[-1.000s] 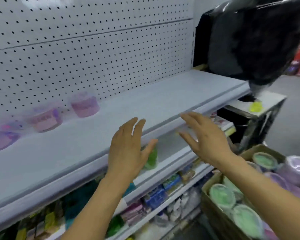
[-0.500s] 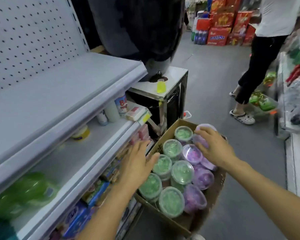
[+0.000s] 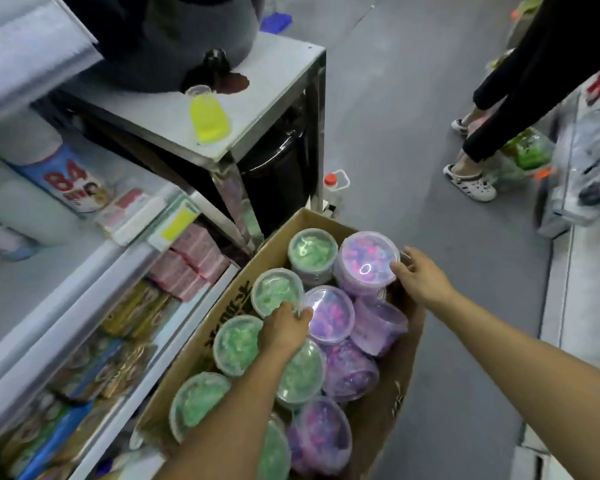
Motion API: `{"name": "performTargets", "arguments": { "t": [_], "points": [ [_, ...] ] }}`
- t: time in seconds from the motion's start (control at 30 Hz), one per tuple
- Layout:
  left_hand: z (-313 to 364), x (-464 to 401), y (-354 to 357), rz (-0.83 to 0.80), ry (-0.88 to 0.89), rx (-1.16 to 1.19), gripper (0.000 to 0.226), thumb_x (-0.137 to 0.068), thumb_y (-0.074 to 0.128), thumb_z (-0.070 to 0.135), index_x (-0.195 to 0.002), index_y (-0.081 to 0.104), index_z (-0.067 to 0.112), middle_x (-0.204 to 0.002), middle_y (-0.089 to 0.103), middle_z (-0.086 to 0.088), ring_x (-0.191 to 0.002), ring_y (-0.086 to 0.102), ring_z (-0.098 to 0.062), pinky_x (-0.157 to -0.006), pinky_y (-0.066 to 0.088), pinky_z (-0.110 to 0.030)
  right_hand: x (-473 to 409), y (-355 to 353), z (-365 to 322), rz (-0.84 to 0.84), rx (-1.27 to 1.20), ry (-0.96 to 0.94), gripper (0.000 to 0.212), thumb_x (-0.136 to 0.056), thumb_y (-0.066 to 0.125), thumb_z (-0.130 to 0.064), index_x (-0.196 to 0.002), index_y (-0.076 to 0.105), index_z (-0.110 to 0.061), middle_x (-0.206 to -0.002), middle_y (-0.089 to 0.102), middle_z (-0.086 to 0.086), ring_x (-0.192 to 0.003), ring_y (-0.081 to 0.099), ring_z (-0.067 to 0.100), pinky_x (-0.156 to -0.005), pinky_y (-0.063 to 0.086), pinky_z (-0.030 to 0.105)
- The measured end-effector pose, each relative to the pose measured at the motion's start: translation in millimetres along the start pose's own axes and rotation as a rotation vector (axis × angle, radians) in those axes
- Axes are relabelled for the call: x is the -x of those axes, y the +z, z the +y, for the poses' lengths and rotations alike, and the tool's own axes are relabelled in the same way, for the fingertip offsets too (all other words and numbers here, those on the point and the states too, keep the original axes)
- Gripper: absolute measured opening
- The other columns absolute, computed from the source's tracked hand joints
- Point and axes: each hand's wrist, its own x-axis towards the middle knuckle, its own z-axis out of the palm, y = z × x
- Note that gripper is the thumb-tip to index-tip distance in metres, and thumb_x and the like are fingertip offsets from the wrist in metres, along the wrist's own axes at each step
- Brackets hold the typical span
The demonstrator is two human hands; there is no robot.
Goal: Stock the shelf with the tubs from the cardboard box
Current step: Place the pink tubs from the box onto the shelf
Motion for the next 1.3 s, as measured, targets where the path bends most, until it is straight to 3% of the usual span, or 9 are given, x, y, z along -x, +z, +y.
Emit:
{"name": "performTargets", "arguments": {
  "t": [0.1, 0.23, 0.4, 0.53, 0.73, 0.83, 0.97, 1.13, 1.3],
  "points": [
    [7, -19, 19, 0.000, -0.041, -0.089, 0.045, -0.095, 0.041, 0.044, -0.122, 0.050, 0.010, -0.125, 0.059, -0.013, -0.113, 0.055, -0.033, -0.095, 0.044, -0.043, -27, 11, 10, -0.037, -0.067, 0.033, 0.049, -0.092, 0.055, -0.035, -0.135, 0.046, -0.012, -0.127, 0.059, 0.011, -0.107, 0.058, 0.027, -0.096, 0.046, 0.045],
    [16, -30, 32, 0.054, -0.076, -0.105, 0.042, -0.096, 0.046, 0.035, -0.132, 0.042, 0.012, -0.133, 0.052, -0.012, -0.119, 0.053, -0.033, -0.097, 0.043, -0.043, -50, 22, 25, -0.044, -0.152, 0.077, 0.033, -0.088, 0.058, -0.032, -0.117, 0.059, -0.016, -0.090, 0.063, 0.003, -0.081, 0.057, 0.024, -0.081, 0.051, 0.042],
    [24, -29, 25, 0.036, -0.137, 0.160, 0.035, -0.096, 0.049, 0.032, -0.128, 0.049, 0.017, -0.129, 0.057, -0.008, -0.114, 0.057, -0.029, -0.093, 0.044, -0.037, -48, 13, 12, -0.044, -0.249, 0.223, 0.017, -0.087, 0.054, -0.001, -0.074, 0.061, -0.010, -0.054, 0.044, 0.005, -0.044, 0.034, 0.017, -0.035, 0.027, 0.015],
    [17, -11, 21, 0.022, -0.153, 0.532, 0.012, -0.093, 0.053, 0.028, -0.103, 0.054, 0.022, -0.109, 0.066, -0.016, -0.099, 0.065, -0.035, -0.089, 0.054, -0.048, -39, 8, 2, -0.014, -0.237, 0.274, 0.032, -0.083, 0.057, -0.004, -0.056, 0.042, -0.009, -0.052, 0.032, 0.002, -0.045, 0.025, 0.018, -0.044, 0.021, 0.023],
    [-12, 41, -10, 0.094, -0.101, 0.754, 0.009, -0.096, 0.053, 0.022, -0.104, 0.053, 0.022, -0.104, 0.066, -0.016, -0.081, 0.067, -0.025, -0.080, 0.058, -0.046, 11, 6, -20, -0.012, -0.163, 0.192, 0.028, -0.086, 0.059, -0.028, -0.074, 0.057, -0.004, -0.068, 0.055, 0.009, -0.064, 0.052, 0.026, -0.061, 0.040, 0.030],
    [-46, 93, -35, 0.146, -0.090, 0.874, 0.016, -0.097, 0.052, 0.019, -0.111, 0.055, 0.012, -0.085, 0.062, -0.008, -0.063, 0.060, -0.014, -0.073, 0.060, -0.040, 56, 8, -36, -0.059, -0.202, 0.176, 0.029, -0.082, 0.054, -0.033, -0.077, 0.059, -0.005, -0.061, 0.057, 0.014, -0.050, 0.046, 0.025, -0.048, 0.035, 0.028],
    [-99, 171, -73, 0.237, -0.065, 0.990, 0.013, -0.096, 0.052, 0.015, -0.108, 0.055, 0.011, -0.088, 0.061, -0.013, -0.070, 0.062, -0.019, -0.063, 0.058, -0.033, 126, 11, -74, -0.180, -0.294, 0.110, 0.027, -0.087, 0.048, -0.027, -0.062, 0.049, -0.014, -0.044, 0.045, 0.005, -0.032, 0.028, 0.014, -0.038, 0.021, 0.016],
    [-190, 290, -124, 0.411, -0.003, 1.073, 0.010, -0.097, 0.052, 0.015, -0.102, 0.055, 0.008, -0.062, 0.053, -0.009, -0.057, 0.057, -0.020, -0.062, 0.058, -0.037, 249, 40, -130, -0.320, -0.260, -0.058, 0.027, -0.084, 0.044, -0.030, -0.059, 0.045, -0.019, -0.044, 0.045, 0.001, -0.037, 0.029, 0.012, -0.041, 0.019, 0.019],
    [-284, 416, -172, 0.561, 0.023, 1.165, 0.012, -0.096, 0.053, 0.015, -0.099, 0.057, 0.005, -0.065, 0.052, -0.012, -0.061, 0.057, -0.026, -0.068, 0.058, -0.042, 381, 84, -185, -0.421, -0.226, -0.260, 0.029, -0.089, 0.040, -0.027, -0.061, 0.043, -0.019, -0.047, 0.048, 0.004, -0.037, 0.030, 0.013, -0.039, 0.018, 0.014]
  ]
}}
